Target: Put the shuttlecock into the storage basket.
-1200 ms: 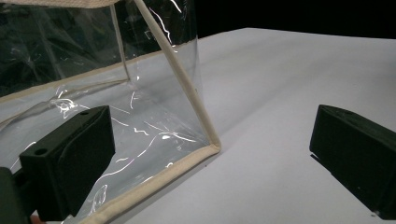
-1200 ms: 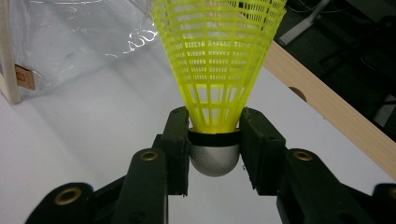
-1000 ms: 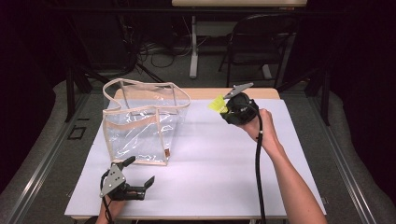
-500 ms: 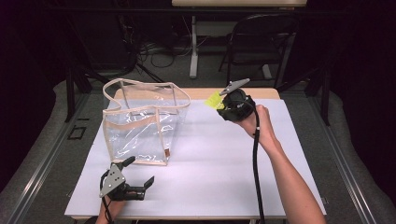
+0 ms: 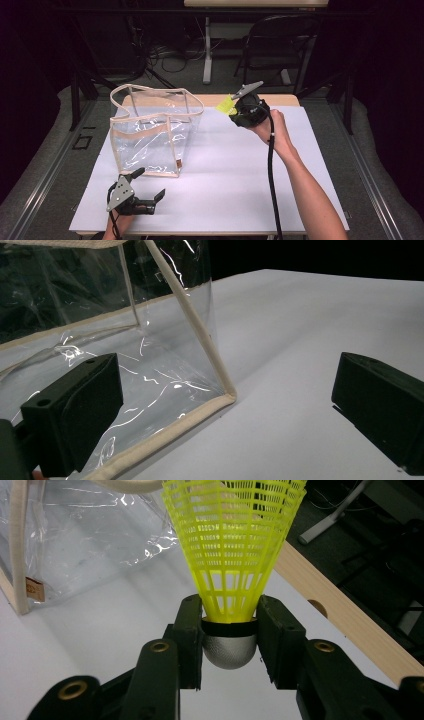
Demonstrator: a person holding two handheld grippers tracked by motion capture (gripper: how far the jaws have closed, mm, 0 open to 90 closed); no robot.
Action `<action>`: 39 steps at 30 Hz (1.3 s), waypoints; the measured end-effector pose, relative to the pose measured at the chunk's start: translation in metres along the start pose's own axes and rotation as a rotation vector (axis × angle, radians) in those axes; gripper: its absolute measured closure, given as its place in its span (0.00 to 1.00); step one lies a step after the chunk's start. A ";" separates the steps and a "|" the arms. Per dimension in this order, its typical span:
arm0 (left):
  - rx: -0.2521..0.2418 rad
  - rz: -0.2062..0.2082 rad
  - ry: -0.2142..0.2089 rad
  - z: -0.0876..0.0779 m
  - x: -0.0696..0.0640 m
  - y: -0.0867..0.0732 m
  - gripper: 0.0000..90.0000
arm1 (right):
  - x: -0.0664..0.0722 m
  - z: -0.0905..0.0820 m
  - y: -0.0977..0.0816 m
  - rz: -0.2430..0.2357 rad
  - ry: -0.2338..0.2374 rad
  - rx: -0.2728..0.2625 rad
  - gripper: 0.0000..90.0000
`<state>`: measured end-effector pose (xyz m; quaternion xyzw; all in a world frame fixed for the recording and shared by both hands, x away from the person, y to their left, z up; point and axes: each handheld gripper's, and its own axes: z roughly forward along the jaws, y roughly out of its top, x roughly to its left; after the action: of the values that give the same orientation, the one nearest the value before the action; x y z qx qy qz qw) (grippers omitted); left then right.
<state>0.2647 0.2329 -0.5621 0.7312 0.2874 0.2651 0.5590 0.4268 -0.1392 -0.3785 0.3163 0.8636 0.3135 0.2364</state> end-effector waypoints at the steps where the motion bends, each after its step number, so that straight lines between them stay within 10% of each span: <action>1: 0.000 0.000 0.000 0.000 0.000 0.000 0.00 | 0.000 0.001 0.001 -0.001 -0.001 -0.005 0.72; 39: -0.002 -0.001 0.000 0.000 -0.001 0.000 0.00 | 0.009 0.003 0.049 -0.080 0.008 -0.020 0.72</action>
<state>0.2639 0.2323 -0.5622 0.7306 0.2876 0.2649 0.5598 0.4415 -0.1022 -0.3488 0.2780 0.8732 0.3139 0.2483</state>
